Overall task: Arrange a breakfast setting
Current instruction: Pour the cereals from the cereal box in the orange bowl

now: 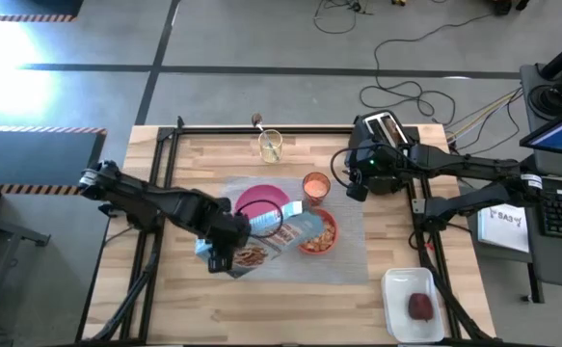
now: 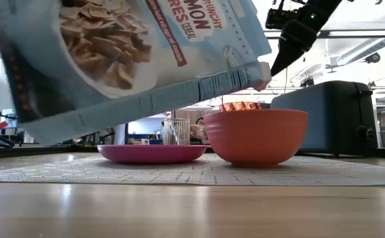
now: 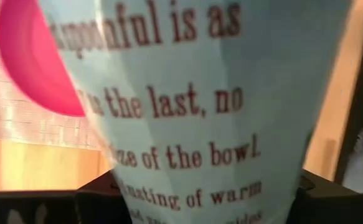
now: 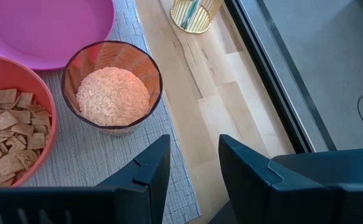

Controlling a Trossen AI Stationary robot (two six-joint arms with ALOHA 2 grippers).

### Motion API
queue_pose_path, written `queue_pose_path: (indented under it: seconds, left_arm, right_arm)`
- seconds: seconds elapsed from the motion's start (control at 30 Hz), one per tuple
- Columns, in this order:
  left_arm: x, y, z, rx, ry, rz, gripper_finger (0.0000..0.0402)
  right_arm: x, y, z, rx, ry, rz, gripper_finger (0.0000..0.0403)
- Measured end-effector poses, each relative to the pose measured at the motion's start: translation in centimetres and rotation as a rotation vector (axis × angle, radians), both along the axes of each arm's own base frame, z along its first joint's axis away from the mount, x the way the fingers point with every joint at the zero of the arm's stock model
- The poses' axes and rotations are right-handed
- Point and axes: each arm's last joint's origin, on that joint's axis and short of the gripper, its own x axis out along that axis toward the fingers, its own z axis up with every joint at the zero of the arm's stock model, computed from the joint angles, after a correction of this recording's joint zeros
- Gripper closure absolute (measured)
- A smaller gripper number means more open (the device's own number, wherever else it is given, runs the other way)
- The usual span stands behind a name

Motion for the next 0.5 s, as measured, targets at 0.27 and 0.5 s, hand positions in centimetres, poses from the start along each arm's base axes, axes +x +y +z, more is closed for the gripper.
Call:
queue_pose_path:
  seconds: [0.27,0.5]
  left_arm:
    - [-2.1,-2.0,-1.2,0.138,-0.173,0.153,0.0209]
    - [-4.4,-3.0,-3.0,0.214,-0.386,0.313,0.0209]
  right_arm:
    - [0.0,0.0,0.0,0.000,0.000,0.000,0.0275]
    - [0.0,0.0,0.0,0.000,-0.001,0.000,0.0275]
